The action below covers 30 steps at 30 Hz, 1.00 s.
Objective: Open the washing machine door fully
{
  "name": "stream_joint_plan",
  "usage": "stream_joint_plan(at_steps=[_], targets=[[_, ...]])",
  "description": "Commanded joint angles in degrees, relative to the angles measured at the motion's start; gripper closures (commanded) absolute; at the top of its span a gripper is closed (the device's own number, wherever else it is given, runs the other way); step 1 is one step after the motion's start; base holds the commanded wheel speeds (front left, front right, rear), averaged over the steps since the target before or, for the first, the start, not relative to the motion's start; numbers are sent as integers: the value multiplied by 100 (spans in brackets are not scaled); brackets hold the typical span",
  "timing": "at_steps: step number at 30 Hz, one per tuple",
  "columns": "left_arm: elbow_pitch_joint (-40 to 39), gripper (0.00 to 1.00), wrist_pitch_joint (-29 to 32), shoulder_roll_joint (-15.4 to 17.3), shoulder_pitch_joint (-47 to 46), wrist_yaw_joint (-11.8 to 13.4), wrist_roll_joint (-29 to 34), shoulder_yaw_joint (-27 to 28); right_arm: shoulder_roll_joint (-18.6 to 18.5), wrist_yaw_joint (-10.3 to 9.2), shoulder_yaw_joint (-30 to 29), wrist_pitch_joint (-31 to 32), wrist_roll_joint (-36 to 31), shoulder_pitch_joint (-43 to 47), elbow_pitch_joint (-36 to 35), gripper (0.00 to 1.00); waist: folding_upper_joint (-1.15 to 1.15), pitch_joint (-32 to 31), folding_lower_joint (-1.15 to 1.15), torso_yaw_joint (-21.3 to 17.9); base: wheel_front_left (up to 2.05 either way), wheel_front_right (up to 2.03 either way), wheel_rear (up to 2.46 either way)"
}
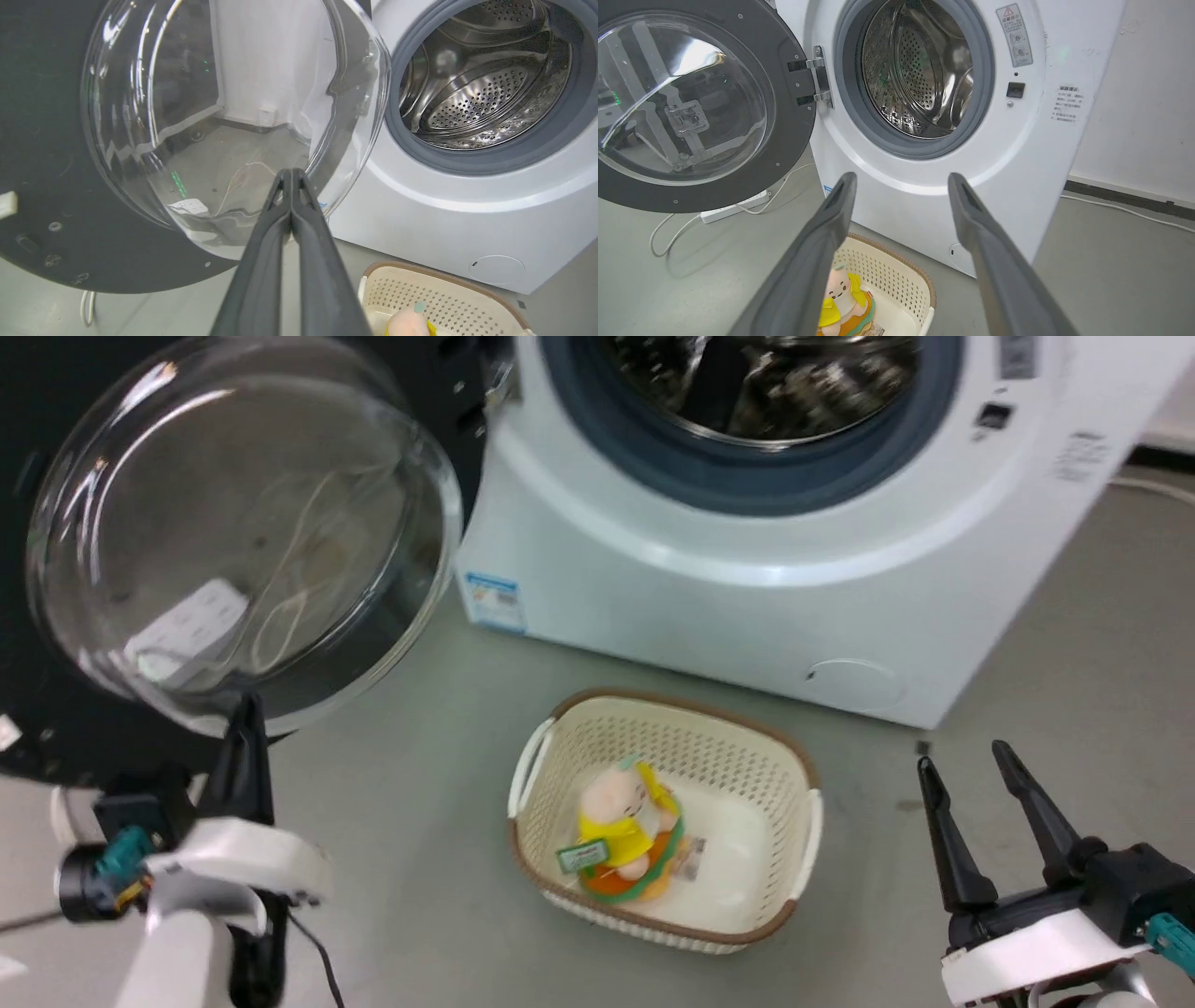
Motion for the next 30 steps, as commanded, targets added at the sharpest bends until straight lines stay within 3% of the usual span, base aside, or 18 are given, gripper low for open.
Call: stream_joint_plan(at_steps=[1,5,15,16,17,18,30], targets=[[-153,100,-31,-71,208,16,77,-14,35,5,-2,-44,-37,21,18,0,0,-361,2,-388,0,0,0],[-656,100,-31,-334,840,67,268,-140,73,5,3,-82,-61,144,53,0,0,-635,2,-738,0,0,0],[-1234,100,-31,-774,1730,201,589,-389,182,5,72,-110,-62,447,176,0,0,-958,2,-1143,0,0,0],[-1249,91,-31,-797,1786,201,613,-418,196,5,67,-112,-46,469,190,0,0,-975,2,-1168,0,0,0],[-1261,34,-31,-818,1831,208,637,-439,213,5,59,-113,-12,494,202,0,0,-991,2,-1188,0,0,0],[-1237,0,-31,-835,1878,197,650,-475,224,5,66,-114,-3,519,211,0,0,-1006,2,-1205,0,0,0],[-1136,0,-31,-909,2040,176,1006,-740,357,5,-44,-120,-90,611,395,0,0,-1036,2,-1301,0,0,0]])
